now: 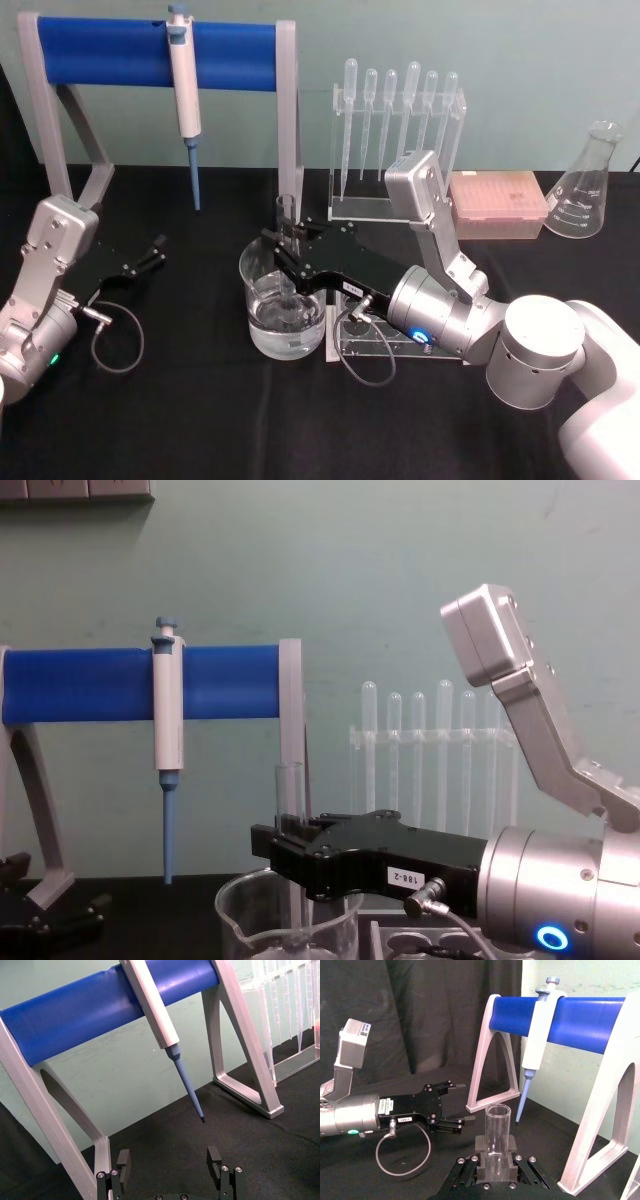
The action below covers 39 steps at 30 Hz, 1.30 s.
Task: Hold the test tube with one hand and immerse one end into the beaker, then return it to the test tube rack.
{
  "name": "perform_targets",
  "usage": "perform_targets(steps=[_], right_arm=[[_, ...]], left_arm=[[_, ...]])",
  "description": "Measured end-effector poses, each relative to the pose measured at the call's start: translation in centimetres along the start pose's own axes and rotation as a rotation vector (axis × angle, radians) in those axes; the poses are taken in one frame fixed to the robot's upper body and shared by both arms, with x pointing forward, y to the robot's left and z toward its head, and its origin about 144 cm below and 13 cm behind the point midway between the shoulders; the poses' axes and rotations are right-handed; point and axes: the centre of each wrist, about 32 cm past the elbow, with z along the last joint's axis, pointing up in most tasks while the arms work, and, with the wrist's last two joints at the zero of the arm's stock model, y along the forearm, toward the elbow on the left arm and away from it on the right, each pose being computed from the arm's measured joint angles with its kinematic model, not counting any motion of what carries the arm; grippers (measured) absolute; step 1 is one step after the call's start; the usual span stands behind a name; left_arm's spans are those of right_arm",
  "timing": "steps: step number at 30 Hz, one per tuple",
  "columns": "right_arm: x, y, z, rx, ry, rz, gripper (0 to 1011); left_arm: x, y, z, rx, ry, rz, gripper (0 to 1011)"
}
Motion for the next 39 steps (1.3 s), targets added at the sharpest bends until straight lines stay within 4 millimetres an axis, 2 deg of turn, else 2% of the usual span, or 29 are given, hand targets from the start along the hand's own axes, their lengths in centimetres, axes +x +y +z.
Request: perform_targets(steps=[39], right_arm=[[0.02, 0.02, 0.04, 0.001, 0.001, -0.001, 228]], left_arm=[[0.0, 0.0, 0.0, 0.0, 0.0, 0.0, 1000]])
